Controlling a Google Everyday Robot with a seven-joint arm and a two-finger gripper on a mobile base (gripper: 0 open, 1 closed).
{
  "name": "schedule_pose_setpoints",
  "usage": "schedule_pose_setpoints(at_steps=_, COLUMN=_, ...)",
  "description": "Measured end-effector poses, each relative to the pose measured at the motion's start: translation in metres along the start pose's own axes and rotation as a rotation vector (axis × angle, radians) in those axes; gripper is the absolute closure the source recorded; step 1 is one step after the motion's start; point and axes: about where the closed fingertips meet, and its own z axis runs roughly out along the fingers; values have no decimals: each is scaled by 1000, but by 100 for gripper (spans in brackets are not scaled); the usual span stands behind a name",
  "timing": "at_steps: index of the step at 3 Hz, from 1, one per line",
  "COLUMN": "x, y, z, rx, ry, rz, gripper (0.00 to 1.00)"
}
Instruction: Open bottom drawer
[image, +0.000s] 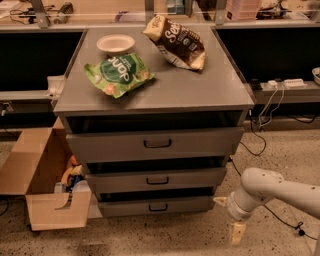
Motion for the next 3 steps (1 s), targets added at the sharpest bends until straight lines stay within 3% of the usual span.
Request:
schedule_pose_setpoints(at_steps=1, x=9, y=-7, z=47, rx=-35, ry=-47, rz=-25, gripper=0)
schedule_pose_setpoints(at_steps=2, x=-3, y=-23, z=74, rx=9, ry=-119, rz=-102, gripper=0)
schedule_pose_setpoints(at_steps=3, x=-3, y=-23, z=76, rx=6, ry=-121, rz=-102, gripper=0)
